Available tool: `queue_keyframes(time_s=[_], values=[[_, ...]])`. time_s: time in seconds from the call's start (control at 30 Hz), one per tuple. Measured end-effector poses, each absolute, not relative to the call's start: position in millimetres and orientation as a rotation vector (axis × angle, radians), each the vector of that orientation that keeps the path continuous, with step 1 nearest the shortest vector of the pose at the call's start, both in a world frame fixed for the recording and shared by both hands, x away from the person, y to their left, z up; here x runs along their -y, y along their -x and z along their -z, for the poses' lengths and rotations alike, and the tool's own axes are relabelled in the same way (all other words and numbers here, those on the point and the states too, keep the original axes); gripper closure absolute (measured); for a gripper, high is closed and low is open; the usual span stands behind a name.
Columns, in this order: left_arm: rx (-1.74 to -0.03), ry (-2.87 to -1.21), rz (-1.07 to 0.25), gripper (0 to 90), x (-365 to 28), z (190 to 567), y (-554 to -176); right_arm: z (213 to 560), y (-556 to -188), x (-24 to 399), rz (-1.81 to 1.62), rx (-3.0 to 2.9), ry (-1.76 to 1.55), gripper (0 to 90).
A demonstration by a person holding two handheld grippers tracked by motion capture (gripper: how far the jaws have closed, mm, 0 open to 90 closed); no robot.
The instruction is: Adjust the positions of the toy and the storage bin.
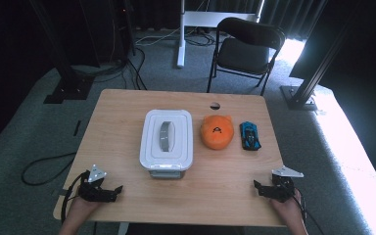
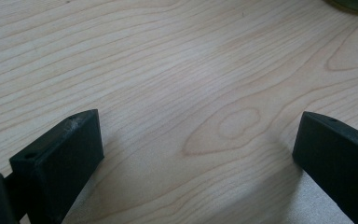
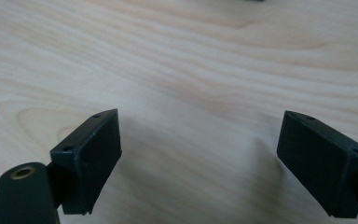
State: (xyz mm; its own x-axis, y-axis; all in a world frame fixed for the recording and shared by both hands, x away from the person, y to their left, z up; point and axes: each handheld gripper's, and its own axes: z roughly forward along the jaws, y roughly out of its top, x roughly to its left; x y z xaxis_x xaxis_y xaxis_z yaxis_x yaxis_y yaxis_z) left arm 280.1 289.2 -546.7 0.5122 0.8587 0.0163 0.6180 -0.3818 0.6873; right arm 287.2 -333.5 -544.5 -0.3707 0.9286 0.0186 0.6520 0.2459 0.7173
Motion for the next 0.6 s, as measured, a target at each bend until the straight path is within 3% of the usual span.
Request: queue_keyframes(time_s=[0.6], values=[[-1.2, -2.13, -0.498, 1.9, -289, 547, -280, 525, -309, 333, -0.931, -2.042, -1.508, 12.6]])
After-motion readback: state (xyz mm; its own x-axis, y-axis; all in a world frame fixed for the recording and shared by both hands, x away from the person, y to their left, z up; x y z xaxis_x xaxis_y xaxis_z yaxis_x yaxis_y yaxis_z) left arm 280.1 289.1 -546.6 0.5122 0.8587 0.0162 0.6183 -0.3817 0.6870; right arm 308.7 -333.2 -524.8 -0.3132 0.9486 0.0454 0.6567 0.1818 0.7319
